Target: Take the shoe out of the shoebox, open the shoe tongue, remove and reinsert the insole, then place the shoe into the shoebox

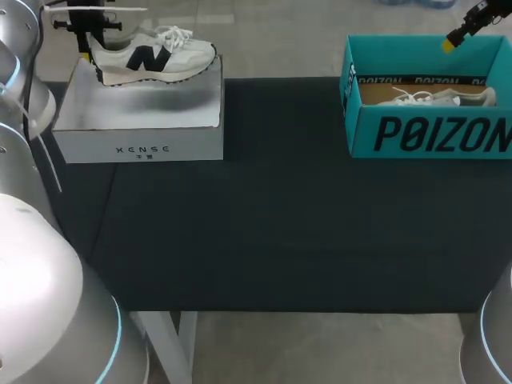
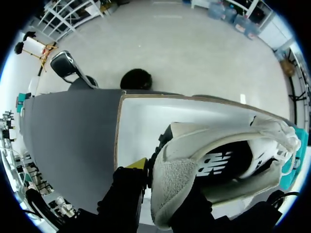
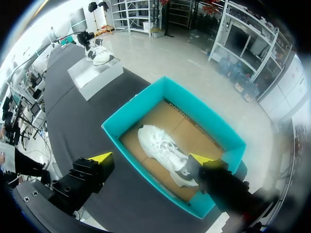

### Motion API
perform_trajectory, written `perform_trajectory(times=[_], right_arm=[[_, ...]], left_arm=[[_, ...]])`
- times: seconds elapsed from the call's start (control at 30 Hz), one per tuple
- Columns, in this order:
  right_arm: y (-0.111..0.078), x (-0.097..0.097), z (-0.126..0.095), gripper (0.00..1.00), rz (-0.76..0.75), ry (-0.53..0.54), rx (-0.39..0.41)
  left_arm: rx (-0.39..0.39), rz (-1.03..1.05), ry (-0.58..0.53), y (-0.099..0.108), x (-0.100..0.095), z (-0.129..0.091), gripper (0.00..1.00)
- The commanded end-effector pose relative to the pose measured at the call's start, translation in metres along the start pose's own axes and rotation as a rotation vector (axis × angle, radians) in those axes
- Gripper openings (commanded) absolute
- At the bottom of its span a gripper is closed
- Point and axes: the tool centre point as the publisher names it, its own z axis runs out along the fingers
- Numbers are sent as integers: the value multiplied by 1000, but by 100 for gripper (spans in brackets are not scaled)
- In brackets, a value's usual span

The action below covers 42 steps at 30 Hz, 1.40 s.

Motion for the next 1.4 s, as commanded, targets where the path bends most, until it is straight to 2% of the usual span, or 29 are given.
perform_trajectory(times=[0.03,0.17,0.73,0.77,0.9,1.07,1.13,1.3,1.4], right_arm=[[0,0,0,100,0,0,1],[0,0,0,100,0,0,1],[0,0,0,100,0,0,1],[0,0,0,100,0,0,1],[0,0,0,100,0,0,1],[0,0,0,100,0,0,1],[0,0,0,100,0,0,1],[0,0,0,100,0,0,1],[0,0,0,100,0,0,1]], left_arm=[[-660,10,23,9,-7,-58,0],[-675,23,11,21,-2,-80,0],[-675,23,11,21,-2,-80,0],[-630,-2,3,29,-2,-87,0],[-528,8,53,66,0,-106,0],[-450,13,52,101,3,-114,0],[-444,25,58,111,3,-116,0],[-326,9,14,139,6,-119,0],[-296,-2,5,148,8,-116,0]])
